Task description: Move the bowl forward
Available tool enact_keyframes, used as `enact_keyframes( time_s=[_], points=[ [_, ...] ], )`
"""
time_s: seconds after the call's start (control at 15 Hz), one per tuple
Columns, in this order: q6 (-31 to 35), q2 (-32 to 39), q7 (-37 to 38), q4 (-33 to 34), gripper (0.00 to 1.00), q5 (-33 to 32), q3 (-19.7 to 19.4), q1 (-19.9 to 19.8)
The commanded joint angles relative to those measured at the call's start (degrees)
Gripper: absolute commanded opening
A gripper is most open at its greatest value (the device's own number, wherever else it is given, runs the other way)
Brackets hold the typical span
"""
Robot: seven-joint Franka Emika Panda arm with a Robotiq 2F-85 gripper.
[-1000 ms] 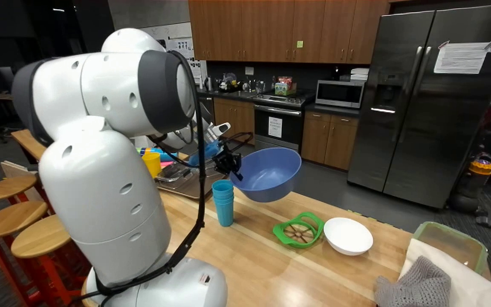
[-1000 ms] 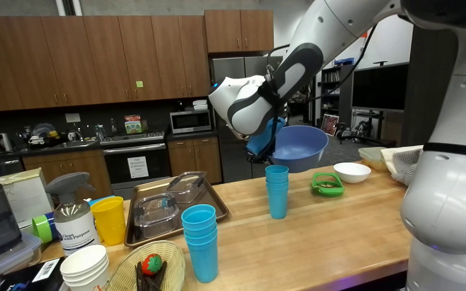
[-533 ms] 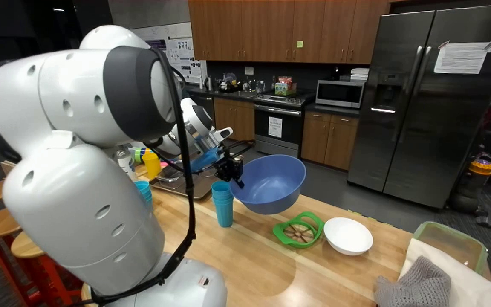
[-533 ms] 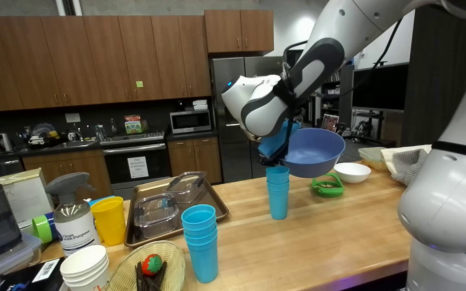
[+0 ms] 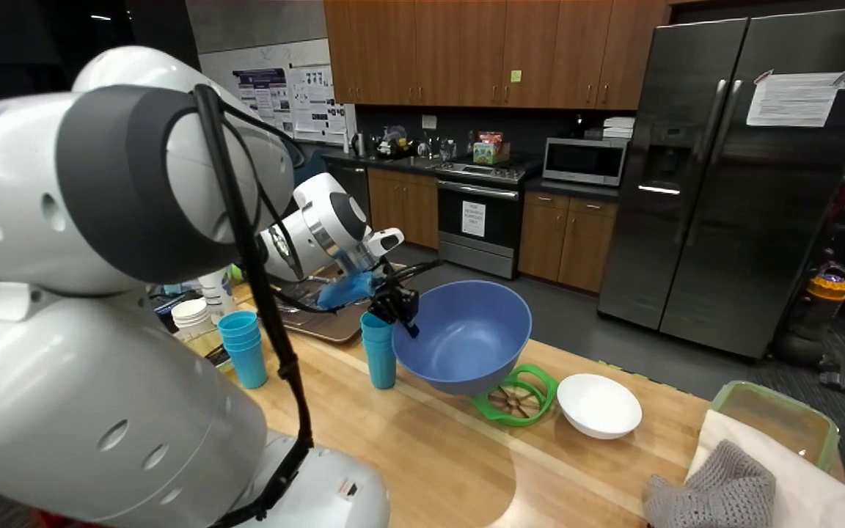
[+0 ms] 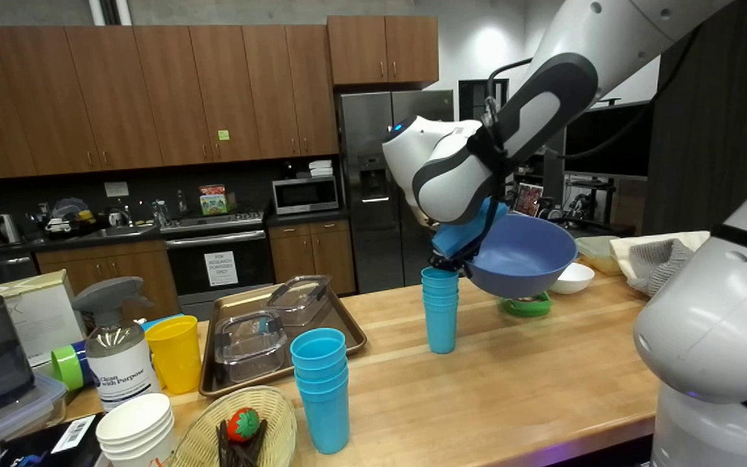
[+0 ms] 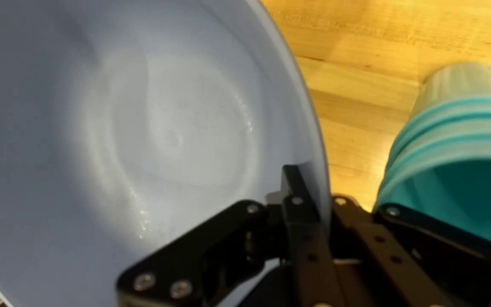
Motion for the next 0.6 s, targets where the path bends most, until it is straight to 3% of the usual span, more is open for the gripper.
enact_keyframes(
  time_s=[0.0,0.53],
  points=[
    [2.49,-4.44,0.43,-4.94,0.0,2.33,1.15,-1.87],
    [4.87,-7.09,0.9,-10.1,0.0,5.13,2.34,-3.29]
  ],
)
